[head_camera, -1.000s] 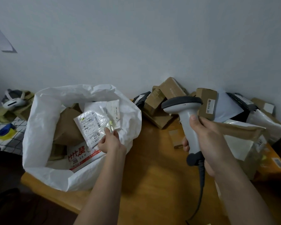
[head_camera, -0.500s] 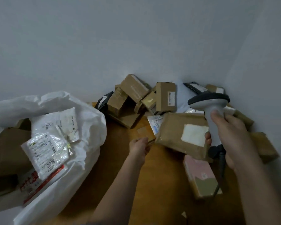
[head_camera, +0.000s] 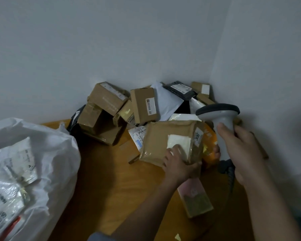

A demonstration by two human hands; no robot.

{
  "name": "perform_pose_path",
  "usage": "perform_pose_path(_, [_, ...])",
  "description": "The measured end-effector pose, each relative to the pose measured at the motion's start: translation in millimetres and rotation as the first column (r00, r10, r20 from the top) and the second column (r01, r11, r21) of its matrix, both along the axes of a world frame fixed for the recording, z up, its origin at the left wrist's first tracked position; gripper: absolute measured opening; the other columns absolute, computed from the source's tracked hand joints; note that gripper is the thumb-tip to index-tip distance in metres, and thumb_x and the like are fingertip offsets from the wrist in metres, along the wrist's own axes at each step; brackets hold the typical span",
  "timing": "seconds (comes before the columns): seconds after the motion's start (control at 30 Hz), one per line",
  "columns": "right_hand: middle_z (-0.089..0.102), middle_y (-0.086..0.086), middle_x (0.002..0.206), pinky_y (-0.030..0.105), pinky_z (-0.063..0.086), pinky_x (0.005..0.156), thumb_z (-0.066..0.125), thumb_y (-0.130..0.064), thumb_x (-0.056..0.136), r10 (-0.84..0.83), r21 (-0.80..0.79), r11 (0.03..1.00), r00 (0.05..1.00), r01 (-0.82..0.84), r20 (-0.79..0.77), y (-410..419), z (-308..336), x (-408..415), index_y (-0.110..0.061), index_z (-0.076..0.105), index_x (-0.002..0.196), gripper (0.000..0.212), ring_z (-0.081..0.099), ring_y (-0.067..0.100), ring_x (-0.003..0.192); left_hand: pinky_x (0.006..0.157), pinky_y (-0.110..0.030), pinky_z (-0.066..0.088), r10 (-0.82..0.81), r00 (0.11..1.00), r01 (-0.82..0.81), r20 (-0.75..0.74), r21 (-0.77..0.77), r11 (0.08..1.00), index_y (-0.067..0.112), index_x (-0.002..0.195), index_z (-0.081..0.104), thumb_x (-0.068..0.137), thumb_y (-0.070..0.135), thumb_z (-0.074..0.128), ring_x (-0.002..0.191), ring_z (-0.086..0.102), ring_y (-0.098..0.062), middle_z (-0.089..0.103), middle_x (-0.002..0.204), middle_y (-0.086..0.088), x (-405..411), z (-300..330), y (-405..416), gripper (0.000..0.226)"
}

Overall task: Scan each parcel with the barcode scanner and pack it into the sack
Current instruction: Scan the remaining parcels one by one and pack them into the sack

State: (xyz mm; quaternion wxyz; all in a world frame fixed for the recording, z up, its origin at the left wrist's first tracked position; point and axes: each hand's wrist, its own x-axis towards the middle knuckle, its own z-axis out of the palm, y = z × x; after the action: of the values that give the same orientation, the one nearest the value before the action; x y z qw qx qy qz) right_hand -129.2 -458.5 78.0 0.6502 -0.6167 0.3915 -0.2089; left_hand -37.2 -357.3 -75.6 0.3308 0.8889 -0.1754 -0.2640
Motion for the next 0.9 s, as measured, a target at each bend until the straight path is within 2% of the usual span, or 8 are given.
perform_pose_path(0.13, [0.059, -0.005, 0.054, 0.029, 0.046, 0.046, 0.059, -0.036, 0.095, -0.009, 0.032, 0.999, 1.000, 0.009, 0.015, -9, -7, 0, -0.019, 0.064, 0.092, 0.018, 0.057, 0.013, 0.052, 0.082, -0.041, 0.059, -0.005, 1.000, 0.006, 0.007, -0.137, 0.990, 0.024, 0.138, 0.035, 0.080, 0.050, 0.074, 0.109, 0.056, -0.022, 0.046, 0.131, -0.004, 10, 7, 9, 0.074])
perform_pose_path(0.27, [0.059, -0.007, 0.054, 0.026, 0.046, 0.045, 0.059, -0.038, 0.095, -0.004, 0.055, 0.998, 0.999, 0.002, 0.040, -9, -10, 3, -0.021, 0.064, 0.091, 0.018, 0.057, 0.009, 0.050, 0.056, -0.019, 0.057, 0.003, 0.999, -0.019, -0.053, -0.292, 0.956, 0.026, 0.142, 0.034, 0.090, 0.039, 0.066, 0.086, 0.054, 0.005, 0.051, 0.129, 0.006, 19, 27, 33, 0.063])
perform_pose_path(0.4, [0.060, -0.005, 0.055, 0.023, 0.046, 0.043, 0.061, -0.037, 0.094, 0.011, 0.041, 0.999, 0.999, -0.013, 0.053, -2, -13, 6, -0.022, 0.064, 0.089, 0.016, 0.058, 0.008, 0.047, 0.061, -0.023, 0.057, 0.147, 0.982, -0.185, -0.118, -0.449, 0.874, 0.037, 0.137, 0.034, 0.097, 0.032, 0.056, 0.097, 0.054, -0.002, 0.049, 0.121, 0.014, 27, 55, 72, 0.046])
perform_pose_path(0.5, [0.060, -0.001, 0.062, 0.023, 0.046, 0.045, 0.061, -0.036, 0.094, 0.025, 0.060, 0.998, 0.997, -0.029, 0.073, 6, -13, 8, -0.022, 0.064, 0.090, 0.015, 0.058, 0.008, 0.048, 0.074, -0.026, 0.054, 0.401, 0.904, -0.301, 0.147, -0.447, 0.842, 0.033, 0.132, 0.040, 0.098, 0.023, 0.053, 0.100, 0.055, -0.006, 0.049, 0.117, 0.017, 36, 67, 108, 0.038])
perform_pose_path(0.63, [0.060, 0.004, 0.067, 0.023, 0.046, 0.046, 0.060, -0.036, 0.095, 0.087, 0.035, 0.995, 0.994, -0.090, 0.073, 18, -9, 11, -0.018, 0.063, 0.096, 0.018, 0.057, 0.006, 0.048, 0.072, -0.014, 0.041, 0.400, 0.745, -0.301, 0.533, -0.266, 0.916, 0.019, 0.116, 0.059, 0.099, 0.014, 0.048, 0.103, 0.055, -0.015, 0.052, 0.123, -0.001, 41, 70, 133, 0.021])
perform_pose_path(0.73, [0.059, 0.006, 0.069, 0.023, 0.047, 0.046, 0.059, -0.037, 0.095, 0.133, 0.014, 0.991, 0.989, -0.134, 0.072, 29, -5, 10, -0.020, 0.060, 0.099, 0.017, 0.057, 0.005, 0.048, 0.079, -0.035, 0.053, 0.123, 0.618, -0.196, 0.776, 0.001, 0.981, 0.012, 0.123, 0.061, 0.095, 0.017, 0.052, 0.110, 0.058, -0.028, 0.054, 0.133, -0.012, 37, 64, 141, 0.030])
perform_pose_path(0.8, [0.060, 0.007, 0.071, 0.026, 0.047, 0.050, 0.059, -0.041, 0.094, 0.140, 0.010, 0.990, 0.988, -0.141, 0.061, 34, -4, 7, -0.023, 0.059, 0.101, 0.019, 0.058, 0.010, 0.053, 0.092, -0.046, 0.051, -0.079, 0.561, -0.154, 0.824, 0.197, 0.968, 0.018, 0.136, 0.054, 0.095, 0.038, 0.046, 0.121, 0.053, -0.031, 0.050, 0.142, -0.012, 28, 56, 140, 0.046])
perform_pose_path(0.9, [0.060, 0.008, 0.071, 0.025, 0.047, 0.049, 0.059, -0.042, 0.094, 0.142, 0.017, 0.990, 0.988, -0.143, 0.064, 37, -1, 1, -0.023, 0.059, 0.101, 0.020, 0.058, 0.013, 0.056, 0.102, -0.045, 0.044, -0.151, 0.637, -0.134, 0.756, 0.301, 0.944, 0.024, 0.150, 0.035, 0.088, 0.058, 0.054, 0.131, 0.047, -0.028, 0.044, 0.149, -0.009, 16, 46, 135, 0.073])
